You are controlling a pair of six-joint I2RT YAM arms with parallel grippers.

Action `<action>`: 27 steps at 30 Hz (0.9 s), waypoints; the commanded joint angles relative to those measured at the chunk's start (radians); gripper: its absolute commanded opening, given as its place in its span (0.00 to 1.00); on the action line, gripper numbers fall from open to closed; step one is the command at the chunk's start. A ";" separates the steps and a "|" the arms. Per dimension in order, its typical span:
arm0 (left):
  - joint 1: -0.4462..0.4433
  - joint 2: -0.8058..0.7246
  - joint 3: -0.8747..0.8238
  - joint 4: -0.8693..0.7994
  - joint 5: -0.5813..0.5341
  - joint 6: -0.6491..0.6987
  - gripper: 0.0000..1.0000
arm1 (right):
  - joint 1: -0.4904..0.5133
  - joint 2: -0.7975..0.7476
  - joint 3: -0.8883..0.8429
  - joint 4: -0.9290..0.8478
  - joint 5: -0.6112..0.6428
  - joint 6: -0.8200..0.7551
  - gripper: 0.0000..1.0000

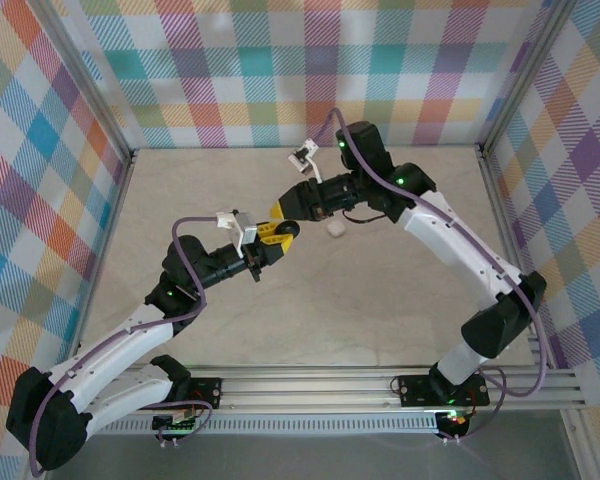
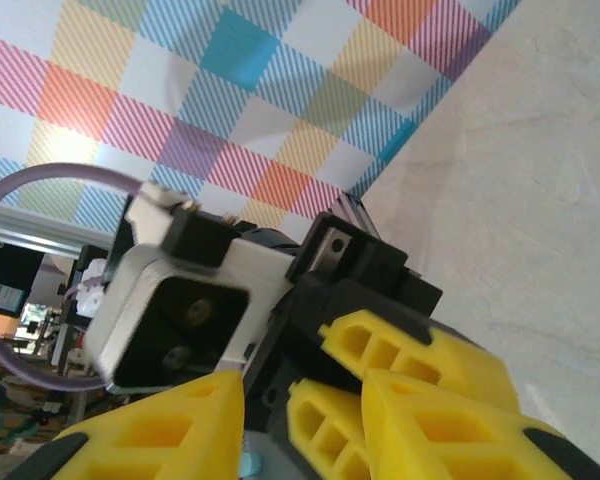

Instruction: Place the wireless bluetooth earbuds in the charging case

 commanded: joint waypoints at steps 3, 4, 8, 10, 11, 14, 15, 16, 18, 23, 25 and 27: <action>-0.005 -0.034 0.012 -0.037 -0.034 -0.041 0.00 | -0.071 -0.180 -0.172 0.212 0.063 0.042 0.41; -0.004 -0.037 0.013 -0.040 -0.028 -0.051 0.00 | -0.080 -0.206 -0.211 0.247 0.079 0.044 0.44; 0.005 -0.029 0.030 -0.033 0.061 -0.111 0.00 | -0.093 -0.282 -0.332 0.349 0.084 -0.009 0.55; 0.008 -0.018 0.046 -0.025 0.109 -0.145 0.00 | -0.093 -0.297 -0.373 0.362 0.076 -0.043 0.62; 0.008 -0.011 0.056 -0.021 0.133 -0.162 0.00 | -0.093 -0.303 -0.395 0.365 0.073 -0.061 0.64; 0.010 0.008 0.083 -0.022 0.174 -0.208 0.00 | -0.093 -0.315 -0.450 0.387 0.065 -0.087 0.66; 0.011 0.014 0.090 -0.017 0.187 -0.224 0.00 | -0.092 -0.317 -0.468 0.401 0.054 -0.088 0.66; 0.012 0.017 0.097 -0.013 0.196 -0.238 0.00 | -0.093 -0.318 -0.482 0.415 0.040 -0.089 0.66; 0.012 0.030 0.113 -0.014 0.219 -0.257 0.00 | -0.093 -0.318 -0.503 0.433 0.028 -0.091 0.63; 0.015 0.067 0.154 -0.158 0.146 -0.259 0.00 | -0.118 -0.335 -0.510 0.355 0.190 -0.092 0.59; 0.019 0.106 0.188 -0.289 0.066 -0.250 0.00 | -0.135 -0.356 -0.518 0.296 0.312 -0.101 0.60; 0.027 0.173 0.231 -0.455 -0.031 -0.247 0.00 | -0.159 -0.382 -0.539 0.250 0.424 -0.101 0.60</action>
